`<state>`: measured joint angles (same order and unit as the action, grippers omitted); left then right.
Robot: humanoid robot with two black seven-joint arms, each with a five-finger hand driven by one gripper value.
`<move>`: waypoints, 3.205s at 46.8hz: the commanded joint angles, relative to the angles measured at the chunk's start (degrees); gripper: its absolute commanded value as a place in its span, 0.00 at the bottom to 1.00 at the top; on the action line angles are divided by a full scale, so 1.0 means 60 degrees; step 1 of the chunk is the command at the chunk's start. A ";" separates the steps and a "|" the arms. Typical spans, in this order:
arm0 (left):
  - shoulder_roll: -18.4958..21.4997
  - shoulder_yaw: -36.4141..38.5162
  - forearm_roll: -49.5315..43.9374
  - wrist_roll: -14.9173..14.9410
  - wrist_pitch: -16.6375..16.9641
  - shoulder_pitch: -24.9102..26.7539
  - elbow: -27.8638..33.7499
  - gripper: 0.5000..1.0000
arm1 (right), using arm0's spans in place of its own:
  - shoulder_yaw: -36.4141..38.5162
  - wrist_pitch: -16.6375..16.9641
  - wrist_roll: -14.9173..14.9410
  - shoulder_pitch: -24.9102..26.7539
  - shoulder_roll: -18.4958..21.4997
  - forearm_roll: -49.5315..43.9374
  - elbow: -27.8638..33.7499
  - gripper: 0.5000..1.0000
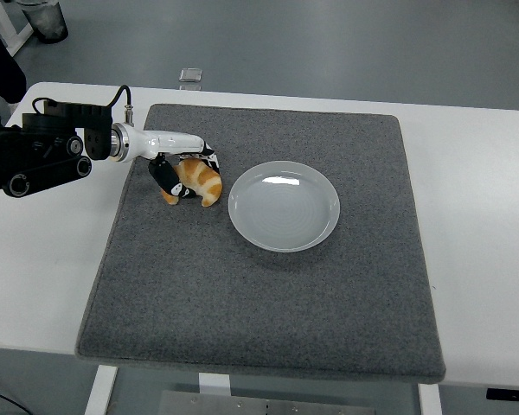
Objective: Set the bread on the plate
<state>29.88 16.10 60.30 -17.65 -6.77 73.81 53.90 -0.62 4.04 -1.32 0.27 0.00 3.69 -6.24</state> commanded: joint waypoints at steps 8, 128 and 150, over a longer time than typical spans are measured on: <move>0.0000 -0.0091 -0.0146 -0.0017 -0.0014 0.0119 0.0128 0.00 | 0.0000 0.0001 0.0001 0.0000 0.0000 0.0000 0.0000 0.90; -0.1904 -0.1863 0.2211 -0.1394 -0.0380 -0.0379 -0.0414 0.00 | 0.0000 0.0001 0.0001 0.0000 0.0000 0.0000 0.0000 0.90; -0.1918 -0.1849 0.2197 -0.1365 -0.0015 -0.0525 -0.0487 0.00 | 0.0000 0.0001 0.0001 0.0000 0.0000 0.0000 0.0000 0.90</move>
<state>18.37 5.01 73.56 -25.84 -7.69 70.66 50.98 -0.62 4.03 -1.32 0.26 0.00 3.69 -6.24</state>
